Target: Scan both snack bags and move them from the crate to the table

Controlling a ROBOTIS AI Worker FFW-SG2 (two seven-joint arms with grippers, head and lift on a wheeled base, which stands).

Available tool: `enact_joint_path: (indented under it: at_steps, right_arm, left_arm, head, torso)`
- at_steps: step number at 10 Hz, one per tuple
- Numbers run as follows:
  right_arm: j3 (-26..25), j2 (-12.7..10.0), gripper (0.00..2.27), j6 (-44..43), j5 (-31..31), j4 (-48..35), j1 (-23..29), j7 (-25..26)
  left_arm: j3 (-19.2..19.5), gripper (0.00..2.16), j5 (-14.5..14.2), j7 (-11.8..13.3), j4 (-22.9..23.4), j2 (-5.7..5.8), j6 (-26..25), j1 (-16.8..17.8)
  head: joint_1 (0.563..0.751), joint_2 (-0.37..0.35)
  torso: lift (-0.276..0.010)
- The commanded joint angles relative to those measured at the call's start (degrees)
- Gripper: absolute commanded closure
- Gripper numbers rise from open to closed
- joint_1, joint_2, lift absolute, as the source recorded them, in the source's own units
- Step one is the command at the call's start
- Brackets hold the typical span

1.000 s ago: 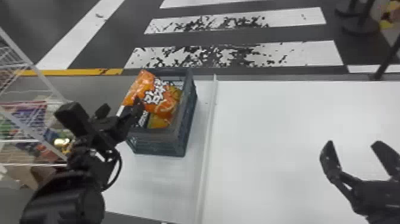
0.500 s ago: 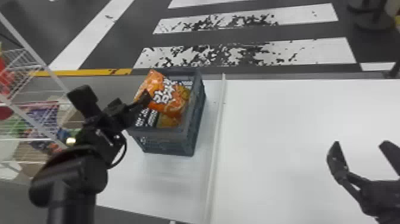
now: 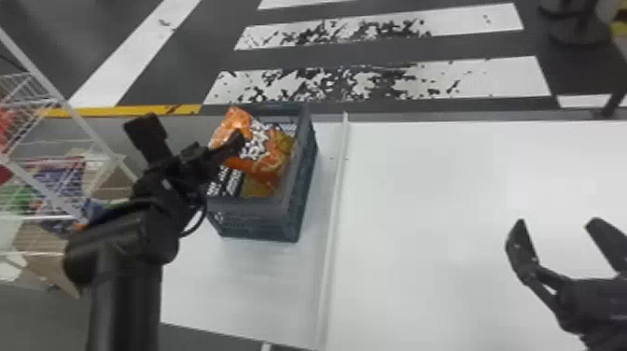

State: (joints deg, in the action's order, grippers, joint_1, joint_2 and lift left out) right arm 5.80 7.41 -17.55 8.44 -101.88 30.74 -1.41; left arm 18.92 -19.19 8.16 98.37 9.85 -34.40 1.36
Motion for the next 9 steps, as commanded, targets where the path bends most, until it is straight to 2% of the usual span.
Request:
enact_joint_path:
  at_steps: [1, 3, 6, 7, 8, 9]
  right_arm:
    - [0.00, 0.06, 0.06, 0.64, 0.00, 0.10, -0.42, 0.00]
    - [0.00, 0.06, 0.06, 0.64, 0.00, 0.10, -0.50, 0.00]
    - [0.18, 0.06, 0.06, 0.64, 0.00, 0.01, -0.50, 0.00]
    - [0.26, 0.06, 0.06, 0.64, 0.00, -0.16, -0.50, 0.09]
    - [0.26, 0.06, 0.06, 0.64, 0.00, -0.34, -0.42, 0.00]
    - [0.35, 0.06, 0.06, 0.64, 0.00, -0.51, -0.33, 0.09]
  left_arm:
    - [-0.46, 0.01, 0.21, 0.28, -2.40, 0.00, 0.16, 1.10]
    - [-1.52, 0.01, 0.47, 0.45, -3.36, 0.00, 0.16, 1.89]
    - [-2.75, 0.02, 0.39, 0.63, -2.04, -0.09, -0.01, 1.36]
    - [-3.45, 0.15, 0.39, 0.63, -1.08, -0.18, -0.19, 1.19]
    - [-3.63, 0.42, 0.47, 1.33, -0.73, -0.27, -0.01, 0.92]
    - [-3.72, 0.97, 0.65, 1.33, -0.02, -0.27, -0.01, 0.57]
  head:
    - [0.695, 0.227]
    - [0.695, 0.222]
    - [0.695, 0.205]
    - [0.695, 0.202]
    - [0.695, 0.195]
    - [0.695, 0.187]
  torso:
    - [-0.088]
    - [-0.088]
    - [-0.088]
    - [-0.088]
    - [-0.088]
    - [-0.088]
